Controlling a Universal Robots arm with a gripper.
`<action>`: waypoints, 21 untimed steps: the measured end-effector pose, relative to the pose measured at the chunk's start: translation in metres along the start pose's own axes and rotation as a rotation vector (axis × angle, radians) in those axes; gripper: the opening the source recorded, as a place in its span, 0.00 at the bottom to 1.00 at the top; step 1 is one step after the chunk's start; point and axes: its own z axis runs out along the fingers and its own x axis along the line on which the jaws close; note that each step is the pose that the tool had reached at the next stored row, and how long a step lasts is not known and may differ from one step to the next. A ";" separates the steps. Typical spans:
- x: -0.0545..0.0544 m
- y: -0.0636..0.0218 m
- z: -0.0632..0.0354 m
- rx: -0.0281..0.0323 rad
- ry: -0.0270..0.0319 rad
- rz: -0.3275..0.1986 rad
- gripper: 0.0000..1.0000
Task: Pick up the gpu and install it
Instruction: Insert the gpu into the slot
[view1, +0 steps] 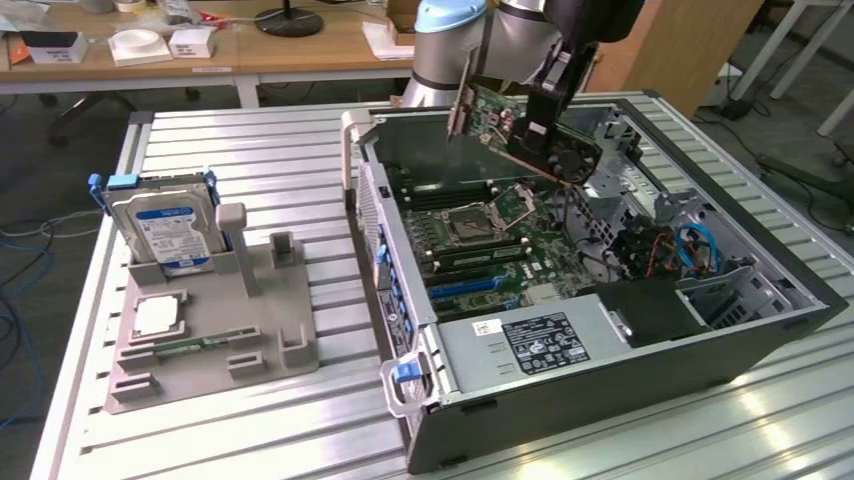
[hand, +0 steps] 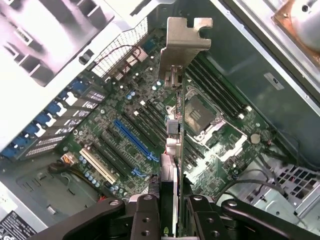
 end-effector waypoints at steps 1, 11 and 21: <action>0.000 0.0000 0.0000 -0.0003 0.0007 -0.013 0.27; 0.000 -0.0004 0.0001 -0.0025 0.0067 -0.120 0.27; 0.000 -0.0005 0.0006 -0.0051 0.0134 -0.245 0.27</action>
